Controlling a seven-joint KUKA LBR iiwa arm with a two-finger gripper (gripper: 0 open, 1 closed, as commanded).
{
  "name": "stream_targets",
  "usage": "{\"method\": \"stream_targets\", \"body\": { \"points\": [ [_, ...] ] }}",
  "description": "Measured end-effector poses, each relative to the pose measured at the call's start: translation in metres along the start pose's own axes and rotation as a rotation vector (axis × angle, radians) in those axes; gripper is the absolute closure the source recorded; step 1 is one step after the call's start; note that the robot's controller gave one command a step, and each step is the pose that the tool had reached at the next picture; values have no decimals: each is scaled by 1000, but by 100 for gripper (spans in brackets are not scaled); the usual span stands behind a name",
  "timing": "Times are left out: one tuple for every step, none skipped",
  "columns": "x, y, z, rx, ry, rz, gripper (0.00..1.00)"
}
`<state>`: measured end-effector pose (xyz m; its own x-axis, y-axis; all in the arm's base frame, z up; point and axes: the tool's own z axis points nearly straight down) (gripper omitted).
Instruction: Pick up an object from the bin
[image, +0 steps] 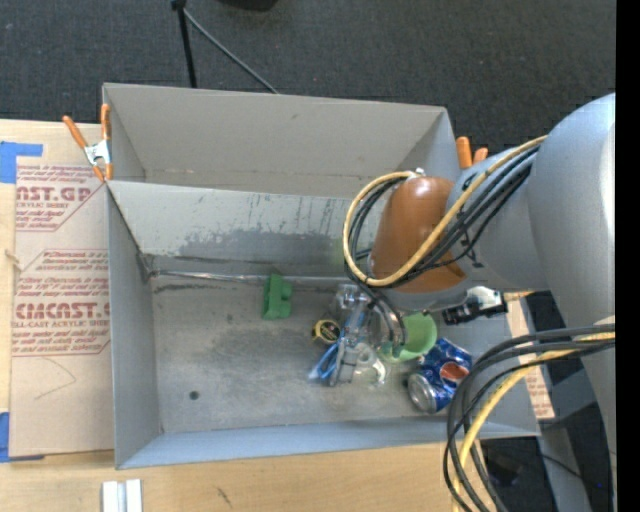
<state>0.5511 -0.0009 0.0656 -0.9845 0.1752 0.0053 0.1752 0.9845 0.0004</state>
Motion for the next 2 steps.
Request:
{"method": "stream_targets", "body": {
  "points": [
    [-2, 0, -4, 0, -6, -1, 100],
    [-19, 7, -133, -3, -16, -18, 100]
  ]
}}
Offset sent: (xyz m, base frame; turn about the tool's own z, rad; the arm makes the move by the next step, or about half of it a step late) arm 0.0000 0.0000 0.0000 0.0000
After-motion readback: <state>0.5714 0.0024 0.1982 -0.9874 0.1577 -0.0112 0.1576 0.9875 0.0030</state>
